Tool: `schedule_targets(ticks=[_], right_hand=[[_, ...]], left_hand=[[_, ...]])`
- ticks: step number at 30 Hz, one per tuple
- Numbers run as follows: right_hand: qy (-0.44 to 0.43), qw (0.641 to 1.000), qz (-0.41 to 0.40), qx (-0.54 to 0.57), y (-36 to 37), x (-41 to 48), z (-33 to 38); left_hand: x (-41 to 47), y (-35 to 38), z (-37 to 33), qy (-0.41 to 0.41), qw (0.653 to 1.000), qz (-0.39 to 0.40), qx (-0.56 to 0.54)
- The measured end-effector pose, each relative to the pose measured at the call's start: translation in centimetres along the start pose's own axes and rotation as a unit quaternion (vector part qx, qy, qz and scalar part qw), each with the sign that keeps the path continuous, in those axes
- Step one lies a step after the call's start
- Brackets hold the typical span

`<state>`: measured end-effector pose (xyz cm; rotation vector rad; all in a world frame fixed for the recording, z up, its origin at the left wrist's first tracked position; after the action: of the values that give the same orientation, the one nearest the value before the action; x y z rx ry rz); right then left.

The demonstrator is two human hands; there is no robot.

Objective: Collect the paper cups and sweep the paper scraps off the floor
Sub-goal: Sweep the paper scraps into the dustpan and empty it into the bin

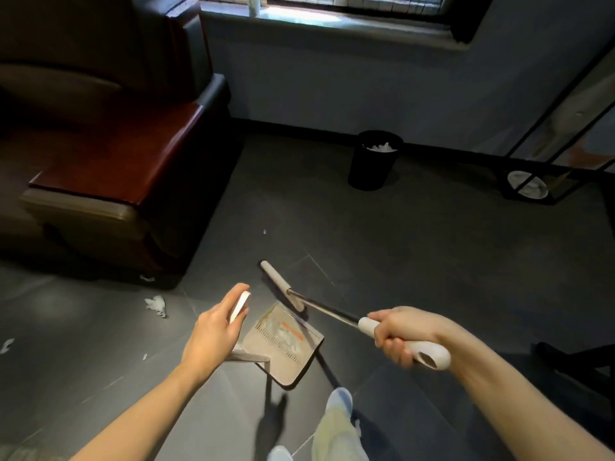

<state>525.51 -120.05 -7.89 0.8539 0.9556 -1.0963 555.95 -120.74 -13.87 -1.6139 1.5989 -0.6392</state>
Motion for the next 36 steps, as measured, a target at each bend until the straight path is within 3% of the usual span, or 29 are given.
schedule_targets(ticks=[11, 18, 24, 30, 36], right_hand=[[-0.101, 0.967, -0.084, -0.216, 2.6, 15.8, 24.1], [-0.076, 0.957, -0.051, -0.274, 4.6, 24.5, 32.9], [-0.025, 0.921, 0.012, -0.389, 7.0, 24.1, 30.1], [0.084, 0.946, 0.082, -0.302, 6.7, 17.8, 26.2], [0.086, 0.957, 0.110, -0.252, 5.7, 10.6, 22.7]], left_hand=[[12.6, -5.6, 5.4, -0.130, 0.984, -0.102, -0.070], [21.7, -7.6, 7.6, -0.210, 0.966, -0.128, -0.074], [23.1, -7.4, 7.2, -0.226, 0.965, -0.118, -0.056], [21.7, -7.3, 7.0, -0.219, 0.966, -0.122, -0.065], [15.4, -7.7, 7.8, -0.223, 0.960, -0.142, -0.088]])
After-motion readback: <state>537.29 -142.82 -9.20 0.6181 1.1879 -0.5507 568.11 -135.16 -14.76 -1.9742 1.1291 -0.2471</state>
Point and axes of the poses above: each hand's wrist, its own x-axis towards the middle knuckle, its own y-axis out of the palm, z = x × y, the point moved 5 cm from there along x, towards the middle knuckle, and after that the axes turned 8 degrees about x, right-handed, at the moved point
